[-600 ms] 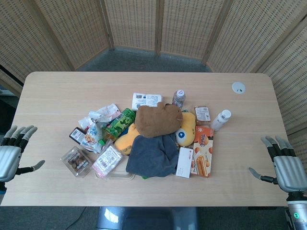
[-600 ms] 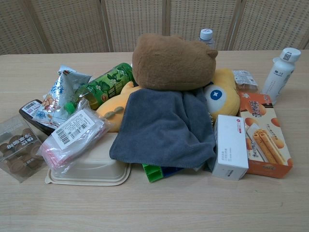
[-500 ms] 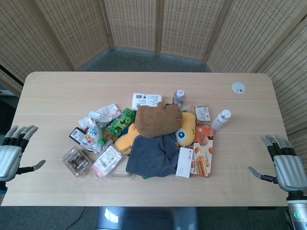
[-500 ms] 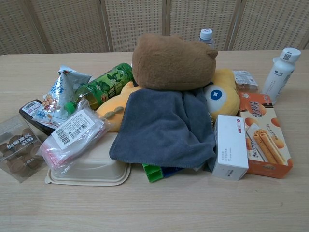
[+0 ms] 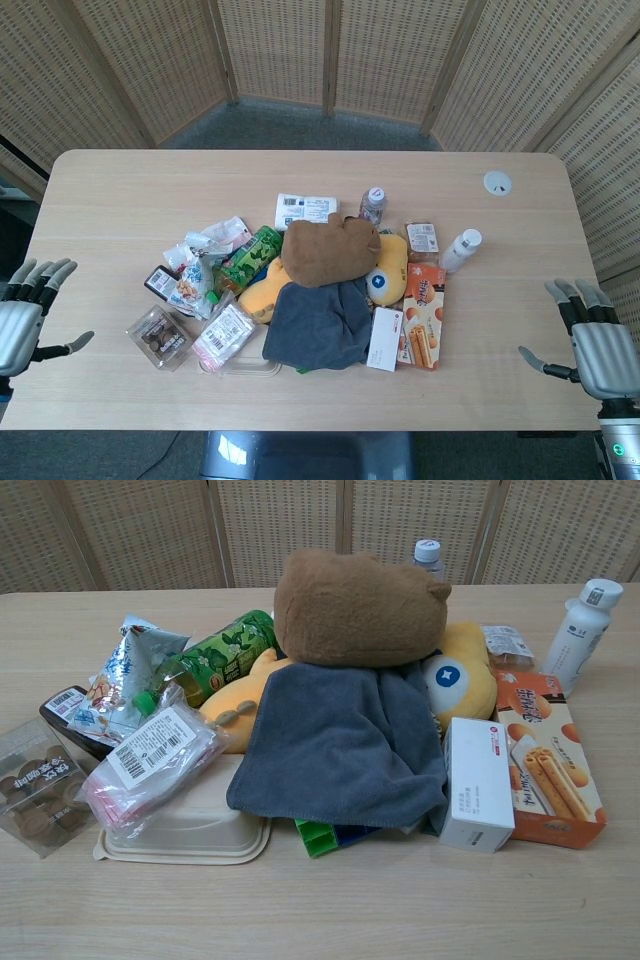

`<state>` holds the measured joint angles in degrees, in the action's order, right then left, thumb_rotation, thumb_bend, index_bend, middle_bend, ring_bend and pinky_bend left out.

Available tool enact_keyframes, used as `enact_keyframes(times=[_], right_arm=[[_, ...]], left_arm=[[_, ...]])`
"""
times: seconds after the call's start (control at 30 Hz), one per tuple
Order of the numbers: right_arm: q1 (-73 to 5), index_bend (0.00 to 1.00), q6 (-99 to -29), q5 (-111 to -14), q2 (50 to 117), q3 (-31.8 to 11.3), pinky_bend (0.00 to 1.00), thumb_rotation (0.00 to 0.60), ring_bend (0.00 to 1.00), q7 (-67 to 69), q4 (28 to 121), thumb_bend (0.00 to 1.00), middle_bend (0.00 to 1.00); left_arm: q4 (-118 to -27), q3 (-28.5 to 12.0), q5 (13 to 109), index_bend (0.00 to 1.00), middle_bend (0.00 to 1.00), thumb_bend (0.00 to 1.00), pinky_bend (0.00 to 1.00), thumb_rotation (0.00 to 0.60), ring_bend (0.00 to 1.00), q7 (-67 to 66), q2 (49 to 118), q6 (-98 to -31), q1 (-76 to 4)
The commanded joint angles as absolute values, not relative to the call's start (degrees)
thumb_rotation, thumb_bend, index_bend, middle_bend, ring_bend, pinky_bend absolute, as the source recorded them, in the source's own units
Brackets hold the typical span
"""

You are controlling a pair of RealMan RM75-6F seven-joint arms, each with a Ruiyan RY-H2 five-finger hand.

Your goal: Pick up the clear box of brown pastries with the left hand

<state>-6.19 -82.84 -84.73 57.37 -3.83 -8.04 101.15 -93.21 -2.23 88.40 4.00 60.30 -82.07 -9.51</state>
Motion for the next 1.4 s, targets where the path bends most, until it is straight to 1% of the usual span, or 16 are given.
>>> enact_keyframes(times=[0.03, 0.33, 0.43, 0.63, 0.8, 0.97, 1.13, 1.27, 1.4], right_arm=[[-6.36, 0.0, -82.88, -84.74, 57.1, -4.08, 0.0, 0.334, 0.0, -8.38, 101.56, 0.21, 0.0], [-6.53, 0.0, -82.74, -84.78, 56.7, -4.25, 0.0, 0.332, 0.0, -8.33, 101.79, 0.21, 0.0], [-6.35, 0.0, -83.07, -84.56, 56.92, -4.34, 0.0, 0.333, 0.0, -8.4, 101.76, 0.21, 0.0], [-6.17, 0.0, -83.96, -85.15, 57.46, -4.46, 0.0, 0.333, 0.0, -8.52, 101.49, 0.22, 0.0], [-6.26, 0.0, -85.01, -85.77, 57.95, -5.04, 0.0, 0.332, 0.0, -8.71, 101.36, 0.22, 0.0], [-6.36, 0.0, -85.8, -86.55, 58.92, -5.29, 0.0, 0.332, 0.0, -8.89, 100.94, 0.22, 0.0], [-6.13, 0.0, -86.28, -86.63, 59.22, -5.32, 0.0, 0.332, 0.0, -8.7, 100.55, 0.22, 0.0], [-5.71, 0.0, -86.8, -86.69, 59.17, -5.21, 0.0, 0.336, 0.0, -8.31, 100.11, 0.22, 0.0], [-5.47, 0.0, -87.02, -86.72, 59.07, -5.15, 0.0, 0.336, 0.0, -7.91, 100.02, 0.22, 0.0]], left_arm=[[-93.17, -2.29, 88.61, 0.08, 0.11, 0.22, 0.0, 0.489, 0.12, 4.09, 60.28, -82.37, -9.5], [-93.46, -1.74, 89.56, 0.08, 0.11, 0.22, 0.0, 0.489, 0.12, 4.3, 59.75, -82.9, -9.25], [-93.45, -1.2, 90.31, 0.08, 0.11, 0.22, 0.0, 0.49, 0.12, 4.93, 59.28, -82.17, -9.56], [-93.15, 1.31, 93.62, 0.08, 0.1, 0.22, 0.0, 0.49, 0.1, 7.42, 57.67, -78.7, -11.07], [-91.91, 4.86, 99.01, 0.08, 0.08, 0.22, 0.0, 0.49, 0.08, 7.36, 57.27, -75.39, -12.66], [-91.68, 7.52, 101.35, 0.06, 0.05, 0.22, 0.0, 0.488, 0.06, 6.33, 56.93, -71.17, -14.28], [-92.64, 8.16, 99.39, 0.01, 0.0, 0.22, 0.0, 0.489, 0.04, 2.8, 56.92, -66.74, -15.41], [-93.46, 7.98, 96.61, 0.0, 0.0, 0.22, 0.0, 0.491, 0.0, -1.07, 57.72, -63.39, -16.11], [-93.43, 7.18, 94.82, 0.0, 0.0, 0.22, 0.0, 0.49, 0.0, -2.96, 59.17, -61.7, -17.02]])
